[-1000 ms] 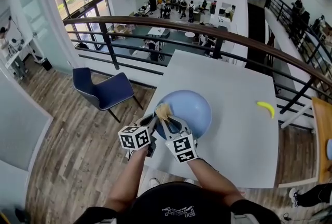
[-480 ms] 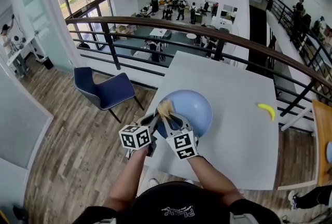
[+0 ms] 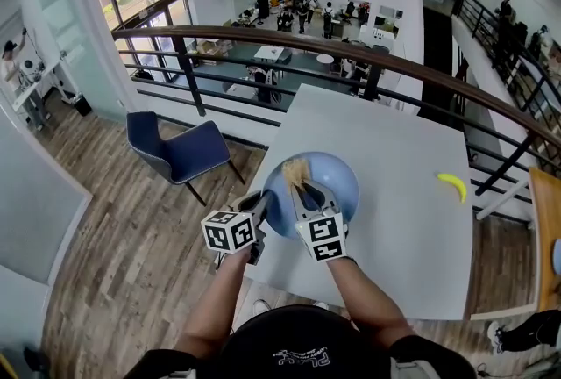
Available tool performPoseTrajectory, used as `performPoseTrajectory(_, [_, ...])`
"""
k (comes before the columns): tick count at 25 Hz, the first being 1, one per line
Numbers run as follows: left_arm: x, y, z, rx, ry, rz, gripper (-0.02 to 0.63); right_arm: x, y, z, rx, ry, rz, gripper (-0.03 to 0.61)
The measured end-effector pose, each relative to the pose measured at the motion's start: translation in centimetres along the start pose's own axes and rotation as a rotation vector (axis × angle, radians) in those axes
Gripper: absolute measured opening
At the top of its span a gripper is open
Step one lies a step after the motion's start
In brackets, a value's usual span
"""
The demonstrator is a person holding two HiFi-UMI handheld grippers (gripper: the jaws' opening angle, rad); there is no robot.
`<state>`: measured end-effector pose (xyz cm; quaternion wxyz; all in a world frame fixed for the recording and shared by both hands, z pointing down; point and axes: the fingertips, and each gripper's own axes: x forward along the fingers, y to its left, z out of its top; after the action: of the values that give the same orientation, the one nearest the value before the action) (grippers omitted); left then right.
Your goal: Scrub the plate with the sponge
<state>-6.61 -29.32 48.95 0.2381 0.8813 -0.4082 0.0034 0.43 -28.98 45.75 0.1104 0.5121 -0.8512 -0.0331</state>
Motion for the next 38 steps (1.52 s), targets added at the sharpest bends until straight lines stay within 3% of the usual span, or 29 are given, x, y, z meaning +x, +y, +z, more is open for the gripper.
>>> performPoseTrajectory(9, [-0.5,-0.3,-0.9,-0.011,0.010,-0.017,0.029,-2.0,-3.8,-1.8,-0.021,0.030,-0.113,0.057])
performPoseTrajectory(25, [-0.9,0.8,-1.2,-0.019,0.015,0.014,0.029,-4.4,-6.5,-5.4,0.049,0.097,-0.190,0.057])
performPoseTrajectory(30, [-0.9,1.7,-1.3,-0.014,0.026,0.047,0.026,-4.6,-4.7,-4.3,0.046,0.071,-0.157,0.057])
performPoseTrajectory(38, [-0.9,2.3,-1.0,-0.030,0.002,0.067,0.026,-3.7,2.3,-1.7,0.023,0.030,0.023,0.057])
